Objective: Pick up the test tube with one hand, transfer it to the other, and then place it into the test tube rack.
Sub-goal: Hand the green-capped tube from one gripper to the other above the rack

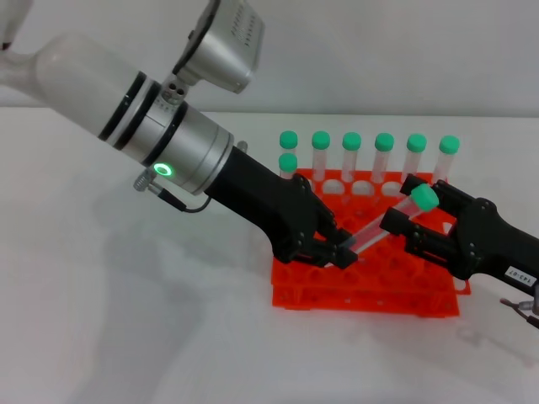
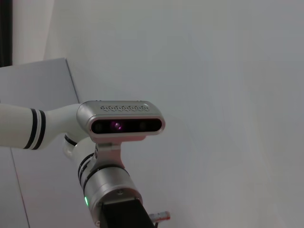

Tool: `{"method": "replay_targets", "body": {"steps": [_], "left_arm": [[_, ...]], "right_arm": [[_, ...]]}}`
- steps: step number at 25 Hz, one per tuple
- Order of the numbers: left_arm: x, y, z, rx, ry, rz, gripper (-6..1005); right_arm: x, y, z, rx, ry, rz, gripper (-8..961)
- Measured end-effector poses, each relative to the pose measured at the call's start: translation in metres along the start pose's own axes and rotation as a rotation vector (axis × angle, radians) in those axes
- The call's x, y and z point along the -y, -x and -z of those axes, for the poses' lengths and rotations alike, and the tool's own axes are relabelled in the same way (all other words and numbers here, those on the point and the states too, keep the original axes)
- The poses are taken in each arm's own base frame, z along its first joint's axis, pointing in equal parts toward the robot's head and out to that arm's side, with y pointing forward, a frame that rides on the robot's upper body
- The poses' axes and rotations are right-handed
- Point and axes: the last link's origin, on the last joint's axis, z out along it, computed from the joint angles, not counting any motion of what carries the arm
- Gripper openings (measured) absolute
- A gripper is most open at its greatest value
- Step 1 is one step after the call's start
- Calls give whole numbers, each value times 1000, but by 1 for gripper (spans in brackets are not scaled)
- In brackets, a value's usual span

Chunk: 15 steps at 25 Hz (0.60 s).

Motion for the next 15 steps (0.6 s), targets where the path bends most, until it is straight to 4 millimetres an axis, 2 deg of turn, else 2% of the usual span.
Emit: {"method": "replay_targets", "body": {"steps": [6,11,14,15], "left_arm": [[2,-1,-4,6,-9,-2,195],[5,-4,-8,13,-15,-12,195],[4,-7,-11,19,-7,-19,195],[5,-7,-12,22,-8,-21,195]], "right_arm": [[0,-2,4,-3,-16,-6,761],[1,-2,4,-1,-20,-10,639],[0,-2,3,-1,-12,-13,446],[0,-2,3,-1,-10,-13,435]]}}
